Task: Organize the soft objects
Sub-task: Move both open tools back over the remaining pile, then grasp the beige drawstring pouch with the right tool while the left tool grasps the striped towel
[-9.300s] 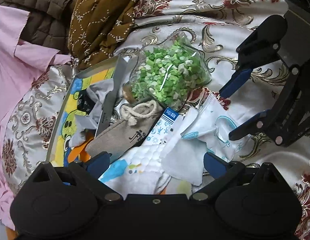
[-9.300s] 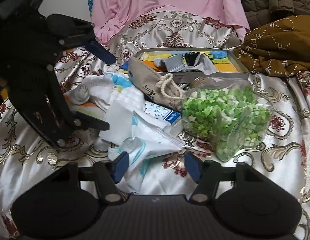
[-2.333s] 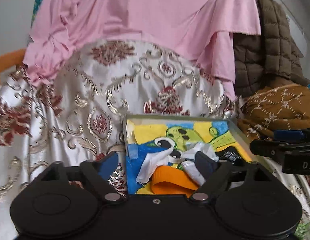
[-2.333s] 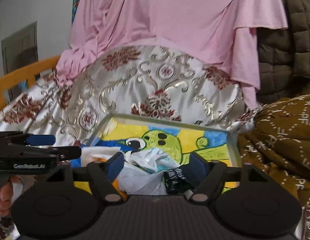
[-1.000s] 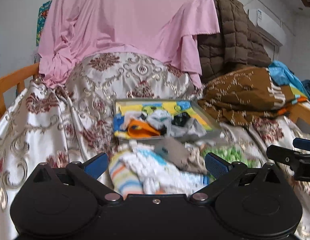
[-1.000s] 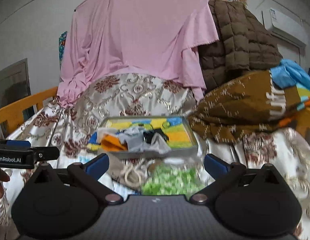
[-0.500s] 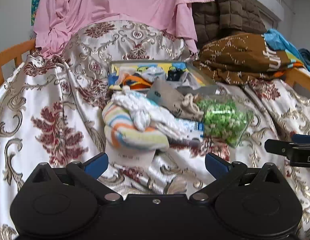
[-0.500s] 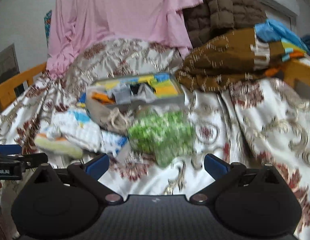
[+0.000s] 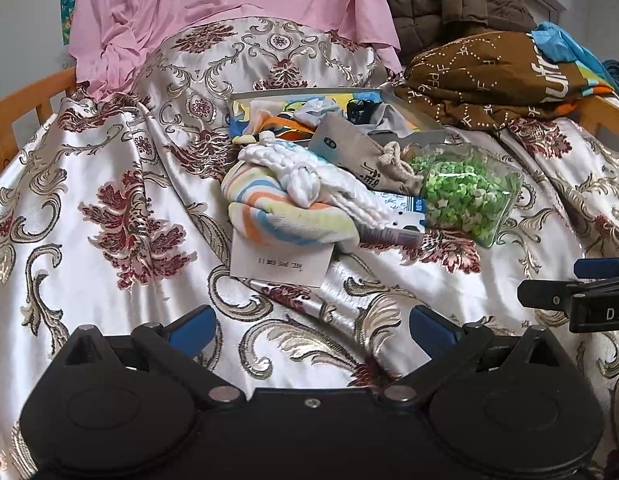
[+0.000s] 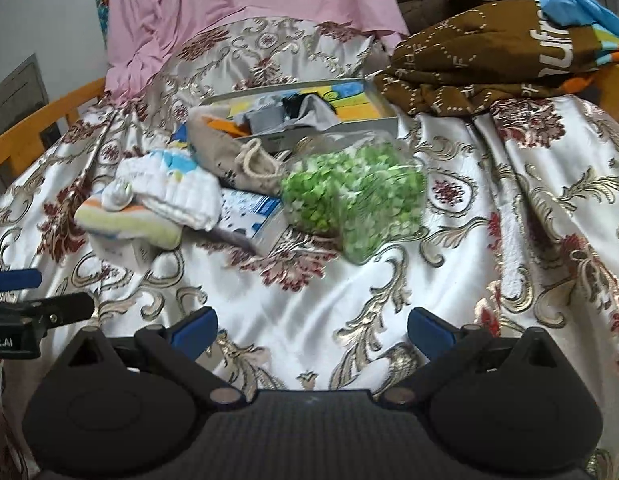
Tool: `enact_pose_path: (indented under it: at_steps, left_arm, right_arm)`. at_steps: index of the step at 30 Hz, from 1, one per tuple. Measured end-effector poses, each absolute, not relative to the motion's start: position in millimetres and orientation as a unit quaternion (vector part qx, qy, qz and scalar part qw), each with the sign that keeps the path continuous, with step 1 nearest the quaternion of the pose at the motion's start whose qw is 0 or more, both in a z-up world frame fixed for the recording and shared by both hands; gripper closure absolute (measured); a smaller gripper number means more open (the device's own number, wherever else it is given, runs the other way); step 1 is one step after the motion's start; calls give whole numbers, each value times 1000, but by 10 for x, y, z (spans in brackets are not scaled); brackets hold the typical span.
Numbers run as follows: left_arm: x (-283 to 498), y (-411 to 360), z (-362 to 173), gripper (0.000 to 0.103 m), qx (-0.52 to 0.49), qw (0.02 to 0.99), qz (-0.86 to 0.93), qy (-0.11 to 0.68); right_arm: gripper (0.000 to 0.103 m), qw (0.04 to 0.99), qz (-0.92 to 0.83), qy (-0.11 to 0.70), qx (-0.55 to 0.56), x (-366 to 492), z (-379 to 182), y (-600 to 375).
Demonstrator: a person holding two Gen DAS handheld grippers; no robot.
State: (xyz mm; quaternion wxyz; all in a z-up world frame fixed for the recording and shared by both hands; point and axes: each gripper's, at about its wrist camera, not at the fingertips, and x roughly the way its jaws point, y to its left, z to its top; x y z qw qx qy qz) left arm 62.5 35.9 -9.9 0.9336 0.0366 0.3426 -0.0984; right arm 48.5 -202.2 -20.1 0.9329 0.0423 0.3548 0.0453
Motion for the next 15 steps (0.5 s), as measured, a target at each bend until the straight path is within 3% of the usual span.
enact_pose_path:
  at_steps: [15]
  left_arm:
    - [618, 452, -55, 1, 49, 937, -90, 334]
  right_arm:
    - [0, 932, 78, 353, 24, 491, -249, -1862]
